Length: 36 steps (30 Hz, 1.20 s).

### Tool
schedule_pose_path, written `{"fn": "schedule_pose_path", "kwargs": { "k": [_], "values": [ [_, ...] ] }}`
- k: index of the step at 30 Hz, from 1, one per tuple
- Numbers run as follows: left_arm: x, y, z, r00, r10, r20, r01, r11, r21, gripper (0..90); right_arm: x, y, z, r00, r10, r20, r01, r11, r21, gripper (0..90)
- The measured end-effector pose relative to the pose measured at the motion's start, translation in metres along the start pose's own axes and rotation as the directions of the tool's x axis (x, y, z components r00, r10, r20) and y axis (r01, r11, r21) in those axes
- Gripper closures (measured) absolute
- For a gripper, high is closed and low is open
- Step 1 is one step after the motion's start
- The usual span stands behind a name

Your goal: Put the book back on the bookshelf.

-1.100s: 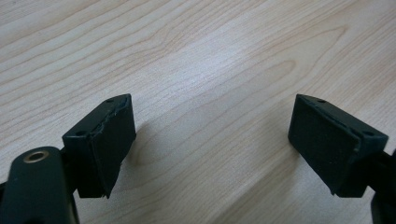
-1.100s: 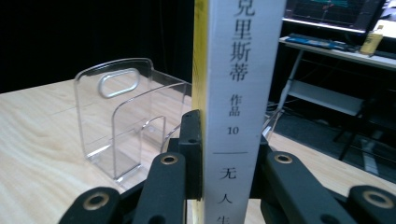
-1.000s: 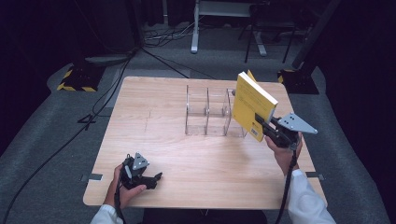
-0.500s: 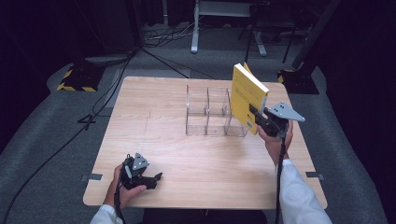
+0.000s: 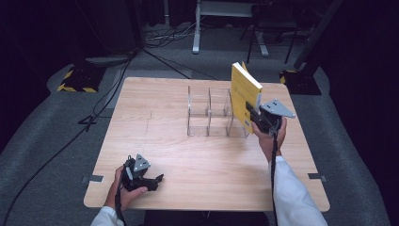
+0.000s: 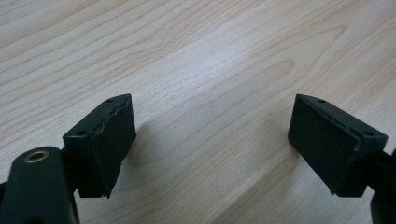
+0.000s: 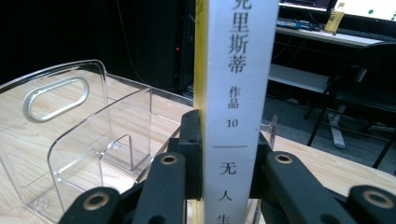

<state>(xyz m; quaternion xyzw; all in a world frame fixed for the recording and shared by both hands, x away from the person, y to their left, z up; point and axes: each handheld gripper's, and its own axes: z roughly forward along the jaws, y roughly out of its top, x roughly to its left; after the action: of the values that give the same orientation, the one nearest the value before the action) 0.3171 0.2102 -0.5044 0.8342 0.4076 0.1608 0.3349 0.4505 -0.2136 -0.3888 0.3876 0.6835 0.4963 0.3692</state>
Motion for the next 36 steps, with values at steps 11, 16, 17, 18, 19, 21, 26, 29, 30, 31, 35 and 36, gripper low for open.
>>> {"fn": "schedule_pose_path", "kwargs": {
  "k": [11,16,17,18,19,21,26,29,30,31,35,36],
  "values": [
    [-0.001,0.0,0.0,0.9998,0.011,0.018,-0.011,0.9999,-0.003,15.6,0.004,-0.006,0.019,0.9994,-0.006,0.034,0.006,1.0,0.005,76.5],
    [-0.002,0.0,0.001,0.9996,0.02,0.018,-0.02,0.9998,-0.005,15.6,0.005,-0.009,0.025,0.9991,-0.001,0.043,0.001,1.0,0.006,76.5],
    [-0.002,0.0,0.001,0.9995,0.023,0.019,-0.023,0.9997,-0.006,15.6,0.005,-0.012,0.028,0.9991,0.006,0.043,-0.006,1.0,0.003,76.5],
    [-0.002,0.0,0.001,0.9995,0.024,0.02,-0.024,0.9997,-0.006,15.6,0.005,-0.013,0.029,0.9988,0.007,0.048,-0.007,1.0,0.001,76.5],
    [-0.002,0.0,0.0,0.9995,0.025,0.022,-0.025,0.9997,-0.004,15.6,0.005,-0.014,0.03,0.9989,0.007,0.047,-0.007,1.0,0.002,76.5],
    [-0.002,0.0,0.001,0.9994,0.026,0.021,-0.026,0.9996,-0.006,15.6,0.005,-0.015,0.032,0.9988,0.004,0.05,-0.004,1.0,0.005,76.5],
    [-0.002,0.0,0.001,0.9993,0.025,0.026,-0.025,0.9997,-0.006,15.6,0.008,-0.019,0.036,0.9983,-0.001,0.058,0.0,1.0,0.007,76.5],
    [-0.002,0.0,0.001,0.999,0.03,0.033,-0.03,0.9995,-0.006,15.7,0.009,-0.021,0.039,0.9989,0.001,0.046,-0.001,1.0,0.018,76.5],
    [-0.002,0.0,0.0,0.999,0.032,0.033,-0.032,0.9995,-0.004,15.6,0.009,-0.021,0.039,0.9989,-0.001,0.046,0.0,1.0,0.021,76.5],
    [-0.003,0.0,0.0,0.9989,0.028,0.036,-0.028,0.9996,-0.002,15.7,0.009,-0.022,0.04,0.9988,0.001,0.048,-0.002,1.0,0.023,76.5],
    [-0.003,0.0,0.0,0.9985,0.041,0.037,-0.041,0.9991,-0.004,15.6,0.008,-0.026,0.041,0.9992,0.004,0.041,-0.005,1.0,0.025,76.4],
    [-0.004,0.0,0.0,0.9985,0.043,0.034,-0.043,0.9991,-0.004,15.6,0.008,-0.027,0.04,0.9992,0.009,0.039,-0.01,1.0,0.018,76.4]
  ]
}}
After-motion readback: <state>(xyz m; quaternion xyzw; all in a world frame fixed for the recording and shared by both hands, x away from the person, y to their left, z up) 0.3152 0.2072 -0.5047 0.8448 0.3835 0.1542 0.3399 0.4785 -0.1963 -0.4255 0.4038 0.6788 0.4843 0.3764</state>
